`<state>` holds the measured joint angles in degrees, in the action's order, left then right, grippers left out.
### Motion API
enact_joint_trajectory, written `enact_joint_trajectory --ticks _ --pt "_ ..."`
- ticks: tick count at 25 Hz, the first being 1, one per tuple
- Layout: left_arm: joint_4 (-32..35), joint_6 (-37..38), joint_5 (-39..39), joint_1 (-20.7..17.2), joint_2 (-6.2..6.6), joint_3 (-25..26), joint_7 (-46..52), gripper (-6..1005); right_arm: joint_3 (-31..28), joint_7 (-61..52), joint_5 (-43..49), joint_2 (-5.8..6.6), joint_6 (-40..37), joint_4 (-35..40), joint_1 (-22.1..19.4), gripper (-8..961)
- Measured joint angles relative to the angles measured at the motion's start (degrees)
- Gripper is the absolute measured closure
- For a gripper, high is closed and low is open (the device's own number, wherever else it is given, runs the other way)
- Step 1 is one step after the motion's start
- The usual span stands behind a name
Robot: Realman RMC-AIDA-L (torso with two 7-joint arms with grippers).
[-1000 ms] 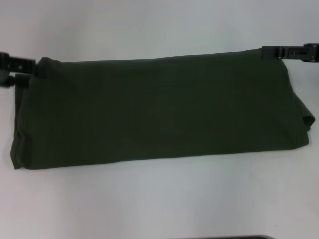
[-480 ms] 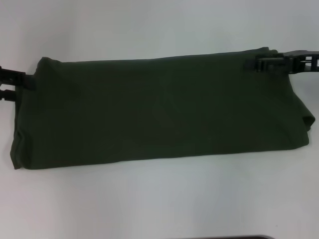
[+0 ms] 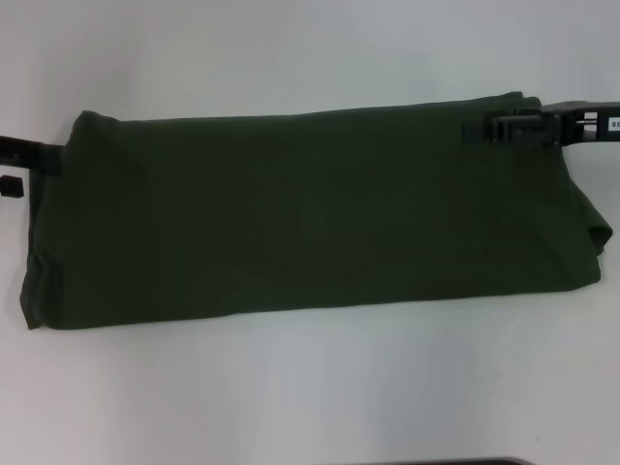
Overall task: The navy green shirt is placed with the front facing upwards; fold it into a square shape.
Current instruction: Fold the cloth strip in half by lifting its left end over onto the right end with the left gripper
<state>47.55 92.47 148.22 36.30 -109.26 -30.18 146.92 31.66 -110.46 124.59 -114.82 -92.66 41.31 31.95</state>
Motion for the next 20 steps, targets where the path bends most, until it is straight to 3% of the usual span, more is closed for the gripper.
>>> enact_joint_trajectory --ticks 10,20 --pt "-0.3 -1.11 4.7 1.31 1.36 -0.55 4.4 263 -0.55 -1.53 -0.06 -0.18 -0.2 0.44 -0.16 152" --pt "-4.92 -0.58 10.1 4.72 1.52 -1.85 4.72 263 -0.32 -1.61 0.01 0.01 0.0 0.43 -0.35 151"
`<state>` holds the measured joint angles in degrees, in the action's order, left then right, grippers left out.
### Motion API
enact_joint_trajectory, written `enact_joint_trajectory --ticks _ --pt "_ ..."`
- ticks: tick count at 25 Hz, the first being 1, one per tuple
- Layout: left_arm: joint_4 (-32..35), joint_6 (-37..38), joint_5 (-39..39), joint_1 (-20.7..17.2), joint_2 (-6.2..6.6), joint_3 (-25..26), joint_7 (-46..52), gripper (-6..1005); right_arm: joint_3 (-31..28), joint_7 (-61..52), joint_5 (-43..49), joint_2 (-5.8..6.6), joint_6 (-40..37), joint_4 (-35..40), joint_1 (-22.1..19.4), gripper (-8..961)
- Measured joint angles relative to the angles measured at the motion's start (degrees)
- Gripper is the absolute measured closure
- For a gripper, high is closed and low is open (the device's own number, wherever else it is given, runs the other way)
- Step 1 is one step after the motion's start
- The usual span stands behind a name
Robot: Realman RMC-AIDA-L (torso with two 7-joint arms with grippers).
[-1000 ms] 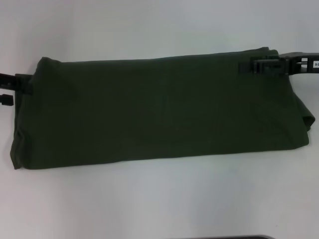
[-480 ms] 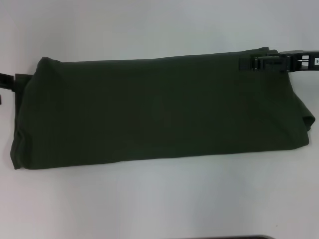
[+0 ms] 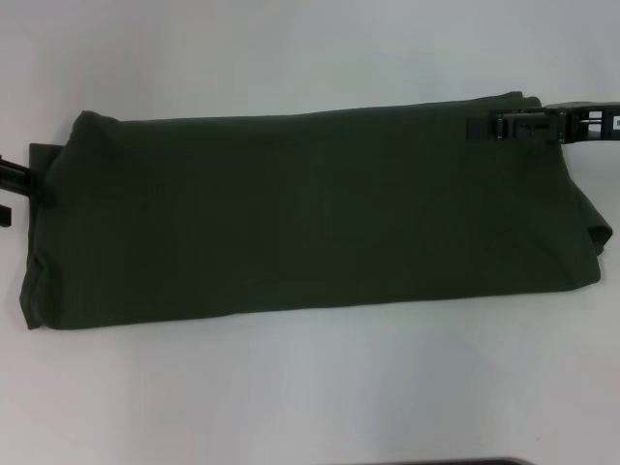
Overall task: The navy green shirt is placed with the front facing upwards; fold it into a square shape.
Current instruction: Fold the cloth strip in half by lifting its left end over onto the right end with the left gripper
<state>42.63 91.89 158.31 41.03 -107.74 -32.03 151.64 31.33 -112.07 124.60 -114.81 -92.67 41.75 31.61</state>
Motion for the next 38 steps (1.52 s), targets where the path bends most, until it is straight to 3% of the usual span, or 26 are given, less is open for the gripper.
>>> enact_joint_trajectory --ticks 38 --pt "-4.41 -4.74 1.14 1.69 -0.46 -3.23 1.35 263 -0.33 -0.04 -0.07 -0.06 -0.13 0.0 0.09 150"
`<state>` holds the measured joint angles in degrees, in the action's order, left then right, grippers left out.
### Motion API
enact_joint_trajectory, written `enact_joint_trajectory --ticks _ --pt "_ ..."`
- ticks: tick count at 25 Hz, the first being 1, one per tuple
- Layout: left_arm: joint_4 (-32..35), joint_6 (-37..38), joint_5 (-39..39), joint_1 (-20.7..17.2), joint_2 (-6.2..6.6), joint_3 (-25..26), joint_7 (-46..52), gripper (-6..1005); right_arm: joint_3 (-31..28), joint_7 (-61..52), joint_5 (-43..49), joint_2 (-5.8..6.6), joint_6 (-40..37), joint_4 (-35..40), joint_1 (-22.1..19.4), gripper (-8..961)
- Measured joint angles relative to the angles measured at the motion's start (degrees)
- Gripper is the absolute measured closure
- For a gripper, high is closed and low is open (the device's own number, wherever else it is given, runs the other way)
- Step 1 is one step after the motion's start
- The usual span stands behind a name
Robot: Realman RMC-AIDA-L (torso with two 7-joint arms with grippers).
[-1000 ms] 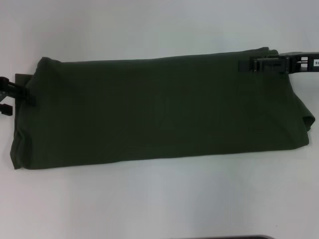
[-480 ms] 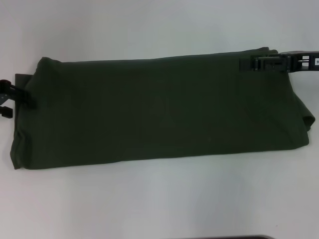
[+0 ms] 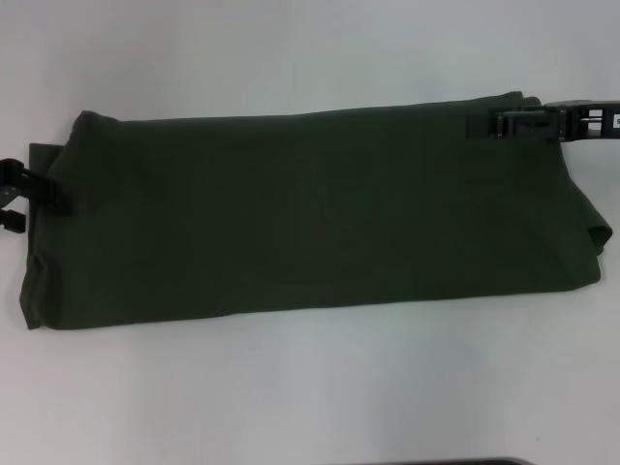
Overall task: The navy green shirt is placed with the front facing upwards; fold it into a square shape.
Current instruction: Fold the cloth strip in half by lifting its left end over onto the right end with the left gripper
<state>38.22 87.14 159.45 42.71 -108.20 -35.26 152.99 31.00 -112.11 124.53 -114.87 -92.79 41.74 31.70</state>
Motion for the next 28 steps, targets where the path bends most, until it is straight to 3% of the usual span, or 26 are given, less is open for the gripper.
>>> enact_joint_trajectory --ticks 28 --pt "-1.37 -0.06 0.31 1.67 -1.27 -0.15 -0.27 263 0.03 -0.04 0.01 0.21 0.12 -0.1 -0.07 150"
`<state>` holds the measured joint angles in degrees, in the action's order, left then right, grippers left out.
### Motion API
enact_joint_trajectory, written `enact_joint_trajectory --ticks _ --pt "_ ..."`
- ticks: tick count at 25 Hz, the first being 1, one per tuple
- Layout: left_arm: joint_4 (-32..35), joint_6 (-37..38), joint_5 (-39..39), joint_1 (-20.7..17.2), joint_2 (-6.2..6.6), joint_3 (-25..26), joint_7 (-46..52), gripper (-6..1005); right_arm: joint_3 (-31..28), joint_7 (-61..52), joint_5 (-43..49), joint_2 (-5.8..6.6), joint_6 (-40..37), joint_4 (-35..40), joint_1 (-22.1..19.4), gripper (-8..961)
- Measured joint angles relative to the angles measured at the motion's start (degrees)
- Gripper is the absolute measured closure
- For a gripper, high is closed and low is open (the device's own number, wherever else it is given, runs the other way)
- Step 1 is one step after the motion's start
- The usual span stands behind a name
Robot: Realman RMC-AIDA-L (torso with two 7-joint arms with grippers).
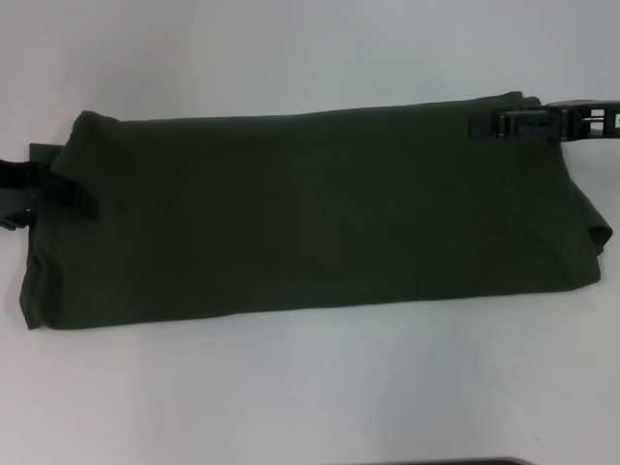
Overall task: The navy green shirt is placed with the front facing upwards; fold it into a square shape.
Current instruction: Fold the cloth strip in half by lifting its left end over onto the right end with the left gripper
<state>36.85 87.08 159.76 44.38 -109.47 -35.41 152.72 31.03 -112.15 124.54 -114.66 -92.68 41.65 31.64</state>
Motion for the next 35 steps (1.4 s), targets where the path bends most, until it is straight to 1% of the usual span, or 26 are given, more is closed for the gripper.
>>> enact_joint_trajectory --ticks 8,14,17,27,31,35 --pt "-0.03 0.0 0.02 0.34 -0.29 -0.01 -0.11 264 0.0 0.0 0.0 0.13 0.02 0.01 0.11 150" --pt "-0.03 0.01 0.02 0.48 -0.91 -0.01 -0.34 264 0.0 0.0 0.0 0.14 0.0 0.02 0.15 150" --pt "0.08 0.01 0.06 0.51 -0.98 -0.05 -0.37 264 0.0 0.0 0.0 0.14 -0.01 0.02 0.17 150" --pt "0.68 0.5 0.22 0.19 -0.04 -0.14 0.01 263 -0.01 0.0 0.0 0.23 -0.13 0.02 -0.03 150" --pt "0.56 0.67 0.22 0.18 0.01 -0.32 0.02 263 -0.01 0.0 0.0 0.23 -0.14 0.02 0.06 150" --pt "0.17 0.65 0.22 0.15 -0.2 -0.64 -0.07 263 -0.01 0.0 0.0 0.23 -0.14 0.02 0.14 150"
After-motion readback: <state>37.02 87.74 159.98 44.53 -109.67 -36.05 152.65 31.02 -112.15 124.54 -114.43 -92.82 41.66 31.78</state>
